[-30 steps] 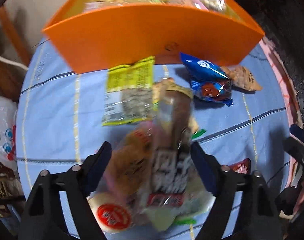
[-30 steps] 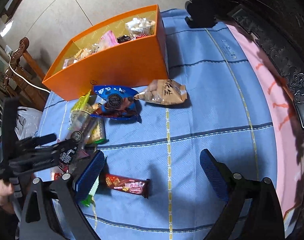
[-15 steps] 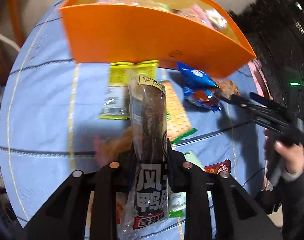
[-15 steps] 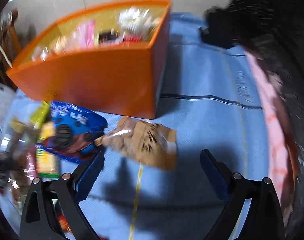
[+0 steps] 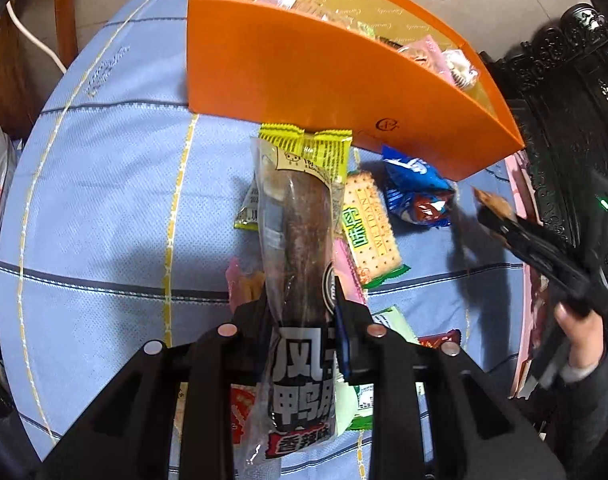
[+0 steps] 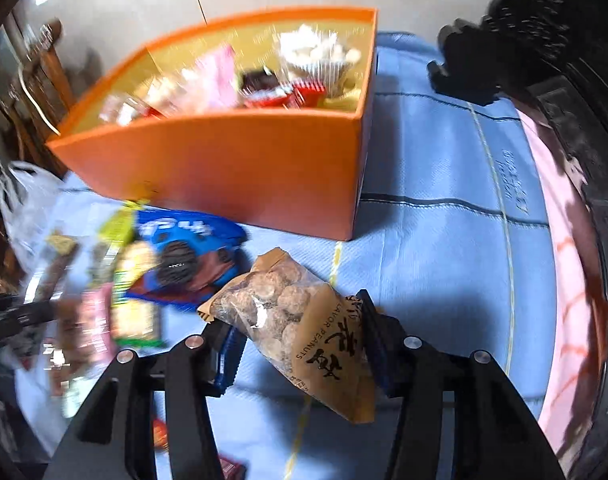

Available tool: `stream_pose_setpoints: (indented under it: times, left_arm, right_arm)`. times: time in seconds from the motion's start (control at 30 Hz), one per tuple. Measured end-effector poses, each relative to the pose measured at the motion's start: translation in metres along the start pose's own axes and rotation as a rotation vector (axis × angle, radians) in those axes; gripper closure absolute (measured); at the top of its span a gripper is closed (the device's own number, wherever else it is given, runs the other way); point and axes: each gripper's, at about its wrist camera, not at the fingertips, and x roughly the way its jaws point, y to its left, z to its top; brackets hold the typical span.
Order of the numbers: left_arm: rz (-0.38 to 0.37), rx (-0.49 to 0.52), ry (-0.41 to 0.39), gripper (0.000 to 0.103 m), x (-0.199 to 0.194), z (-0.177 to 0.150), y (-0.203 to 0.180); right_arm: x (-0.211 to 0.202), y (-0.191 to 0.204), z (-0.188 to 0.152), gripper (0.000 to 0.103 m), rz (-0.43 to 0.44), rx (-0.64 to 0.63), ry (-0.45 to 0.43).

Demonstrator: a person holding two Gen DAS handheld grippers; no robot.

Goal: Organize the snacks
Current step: 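Grasp the long duck snack bag with the left gripper while the right grasps the brown nut bag, then carry both bags into the orange box and open both grippers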

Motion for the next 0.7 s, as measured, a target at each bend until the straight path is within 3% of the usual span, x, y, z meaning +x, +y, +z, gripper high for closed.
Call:
stream_pose_setpoints:
  times: [0.17, 0.37, 0.57, 0.7]
  left_arm:
    - [-0.004, 0.042, -0.037, 0.078, -0.021, 0.007, -0.009]
    - [-0.017, 0.081, -0.106, 0.077, -0.053, 0.028, -0.020]
    - [-0.018, 0.100, -0.177, 0.077, -0.076, 0.074, -0.037]
    - [-0.008, 0.110, -0.214, 0.077, -0.082, 0.113, -0.046]
  right_arm:
    - [-0.047, 0.016, -0.004, 0.051, 0.038, -0.024, -0.083]
    - [-0.079, 0.037, 0.015, 0.050, 0.064, -0.052, -0.159]
    - [-0.092, 0.049, 0.060, 0.050, 0.072, -0.088, -0.225]
    - [-0.078, 0.049, 0.100, 0.050, 0.074, -0.080, -0.235]
